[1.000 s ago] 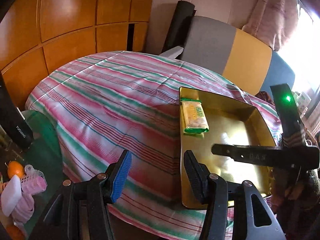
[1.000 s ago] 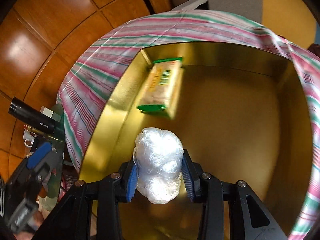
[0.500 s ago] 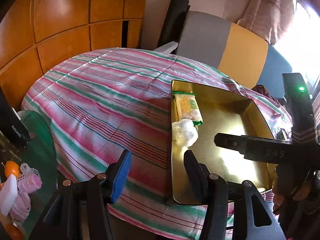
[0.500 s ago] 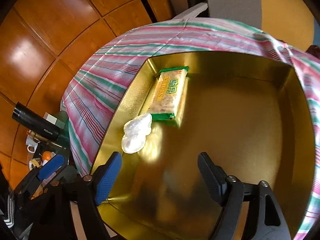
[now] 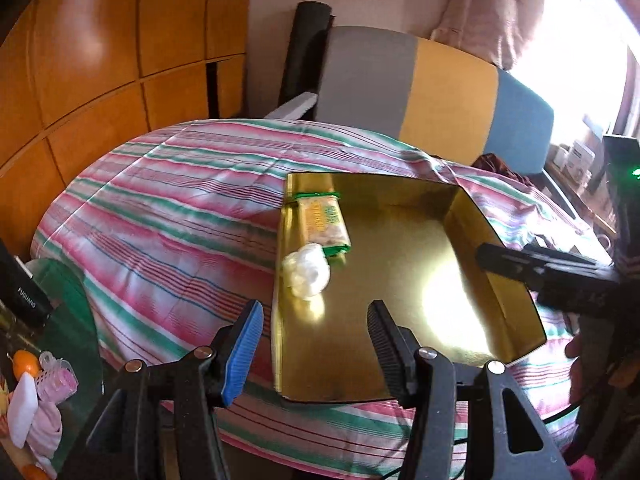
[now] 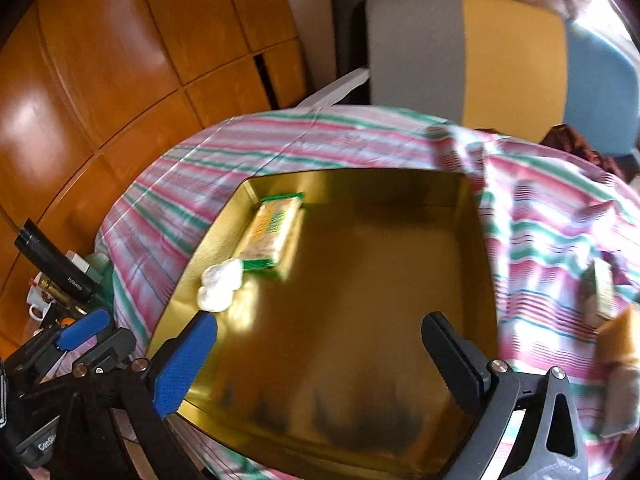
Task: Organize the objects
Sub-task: 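Carry the plastic-wrapped bundle into the gold tray and open the right gripper, then move both grippers back to the item pile and grasp the grey sock with the left gripper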
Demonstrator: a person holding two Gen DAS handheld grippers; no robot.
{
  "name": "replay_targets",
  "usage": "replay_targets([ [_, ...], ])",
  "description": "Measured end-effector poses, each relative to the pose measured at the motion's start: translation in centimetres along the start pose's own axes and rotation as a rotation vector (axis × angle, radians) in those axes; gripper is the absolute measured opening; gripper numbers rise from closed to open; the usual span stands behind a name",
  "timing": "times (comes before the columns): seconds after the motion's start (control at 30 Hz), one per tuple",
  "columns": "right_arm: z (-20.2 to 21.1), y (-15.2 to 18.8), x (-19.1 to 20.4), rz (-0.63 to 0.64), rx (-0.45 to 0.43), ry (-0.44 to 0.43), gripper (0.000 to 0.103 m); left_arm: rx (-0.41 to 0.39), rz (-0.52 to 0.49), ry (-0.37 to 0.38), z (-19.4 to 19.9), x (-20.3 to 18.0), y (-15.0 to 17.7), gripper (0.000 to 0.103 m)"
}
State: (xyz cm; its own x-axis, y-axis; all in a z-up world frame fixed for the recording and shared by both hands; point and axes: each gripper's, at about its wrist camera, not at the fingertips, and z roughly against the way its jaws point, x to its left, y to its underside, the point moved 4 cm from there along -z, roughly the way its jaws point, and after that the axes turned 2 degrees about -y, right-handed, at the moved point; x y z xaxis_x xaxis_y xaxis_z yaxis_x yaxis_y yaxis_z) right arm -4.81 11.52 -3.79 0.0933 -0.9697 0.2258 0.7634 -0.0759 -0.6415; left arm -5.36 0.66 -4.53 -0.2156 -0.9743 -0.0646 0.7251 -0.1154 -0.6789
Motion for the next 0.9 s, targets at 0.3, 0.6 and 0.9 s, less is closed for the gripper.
replay_targets([
  [0.3,6.3,1.4,-7.9,-0.052,-0.091,0.146,0.103,0.02,-0.078,0.071,0.0,-4.1,0.2,0.055],
  [0.6,14.5,4.4,-21.9,-0.208,-0.14,0.428,0.103,0.035,-0.176,0.192,-0.2,-9.3,-0.3,0.073],
  [0.9,20.2,11.0,-34.7,-0.532,-0.199,0.562,0.103,0.111,-0.283,0.29,-1.1,-16.7,-0.5,0.073],
])
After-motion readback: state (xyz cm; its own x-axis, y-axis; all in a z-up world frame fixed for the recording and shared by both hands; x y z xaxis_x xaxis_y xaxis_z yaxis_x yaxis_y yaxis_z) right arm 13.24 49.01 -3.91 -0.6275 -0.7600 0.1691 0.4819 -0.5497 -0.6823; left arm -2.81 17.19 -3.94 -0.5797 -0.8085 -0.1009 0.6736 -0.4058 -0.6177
